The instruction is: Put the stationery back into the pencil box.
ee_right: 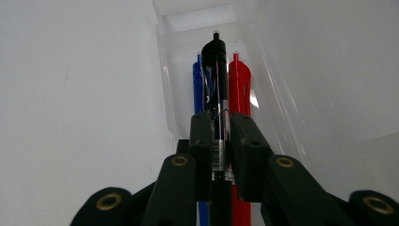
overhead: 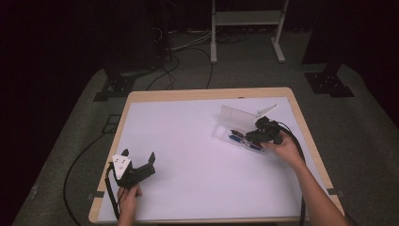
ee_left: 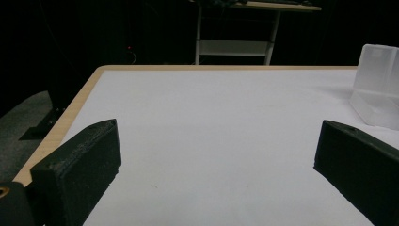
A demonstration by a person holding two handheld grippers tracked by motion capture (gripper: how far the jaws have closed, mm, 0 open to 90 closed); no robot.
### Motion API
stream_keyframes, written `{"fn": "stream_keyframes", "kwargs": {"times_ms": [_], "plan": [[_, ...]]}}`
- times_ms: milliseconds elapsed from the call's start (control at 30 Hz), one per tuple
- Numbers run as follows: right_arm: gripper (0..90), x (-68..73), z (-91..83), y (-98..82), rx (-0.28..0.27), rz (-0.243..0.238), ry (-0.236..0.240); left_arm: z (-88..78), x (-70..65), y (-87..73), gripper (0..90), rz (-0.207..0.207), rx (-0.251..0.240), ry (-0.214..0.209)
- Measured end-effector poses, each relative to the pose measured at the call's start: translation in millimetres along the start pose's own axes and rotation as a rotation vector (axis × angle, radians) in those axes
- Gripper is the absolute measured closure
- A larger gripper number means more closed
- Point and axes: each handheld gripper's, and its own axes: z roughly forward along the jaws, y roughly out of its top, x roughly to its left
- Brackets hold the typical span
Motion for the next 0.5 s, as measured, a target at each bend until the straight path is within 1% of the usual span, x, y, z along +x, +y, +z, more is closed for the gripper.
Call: {"fn": "stream_keyframes", "kwargs": {"times_ms": [500], "plan": [[78.6, -2.9, 8.2, -0.3, 0.017, 0.004, -0.002, 0.1, 0.2, -0.1, 0.3, -0.001, 0.001, 0.002]]}}
